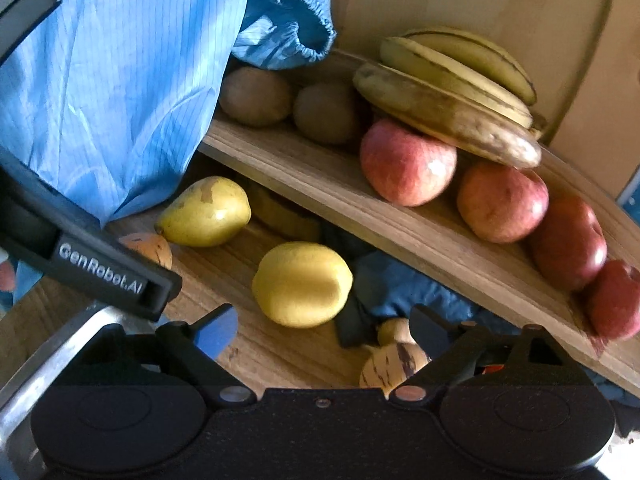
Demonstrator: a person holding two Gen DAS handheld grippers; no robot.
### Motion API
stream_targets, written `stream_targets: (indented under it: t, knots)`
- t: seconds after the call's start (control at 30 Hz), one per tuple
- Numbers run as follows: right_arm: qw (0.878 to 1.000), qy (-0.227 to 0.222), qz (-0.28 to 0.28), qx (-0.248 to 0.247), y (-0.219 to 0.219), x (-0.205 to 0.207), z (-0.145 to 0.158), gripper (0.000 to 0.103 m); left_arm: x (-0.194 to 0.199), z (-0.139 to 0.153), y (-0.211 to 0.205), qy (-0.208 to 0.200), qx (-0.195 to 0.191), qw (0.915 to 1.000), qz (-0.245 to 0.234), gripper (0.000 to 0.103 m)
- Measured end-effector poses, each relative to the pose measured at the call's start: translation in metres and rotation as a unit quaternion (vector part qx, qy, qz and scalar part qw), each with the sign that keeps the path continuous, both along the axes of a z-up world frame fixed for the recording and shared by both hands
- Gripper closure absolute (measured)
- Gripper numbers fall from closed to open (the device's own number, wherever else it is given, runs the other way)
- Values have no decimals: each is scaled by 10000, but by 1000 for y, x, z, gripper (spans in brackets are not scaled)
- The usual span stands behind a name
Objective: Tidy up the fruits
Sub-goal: 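Reach left tool to the orange round fruit while right tool reaches the yellow lemon, then close left tool on the orange fruit while right tool closes on the lemon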
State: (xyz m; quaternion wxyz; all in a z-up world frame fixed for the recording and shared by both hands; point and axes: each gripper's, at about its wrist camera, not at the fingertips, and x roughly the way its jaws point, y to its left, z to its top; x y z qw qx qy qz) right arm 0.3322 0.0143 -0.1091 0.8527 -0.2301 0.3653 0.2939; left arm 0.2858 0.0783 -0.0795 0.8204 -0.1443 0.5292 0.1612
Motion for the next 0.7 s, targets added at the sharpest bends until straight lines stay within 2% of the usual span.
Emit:
stream_targets:
  t: [0.27,0.5,0.7]
  knots:
    - [9998,-46,187,-72,13,5,-5,17,-2,-4,8,-56,-160,9999,28,28]
    - [9995,-55,300,-125,21,11,-11,22,-4,-8,18,-59,-322,9995,1,44]
    - [9993,-104,320,-176,26,18,-15,23,-4,-11,26,-73,-395,9992,4,49]
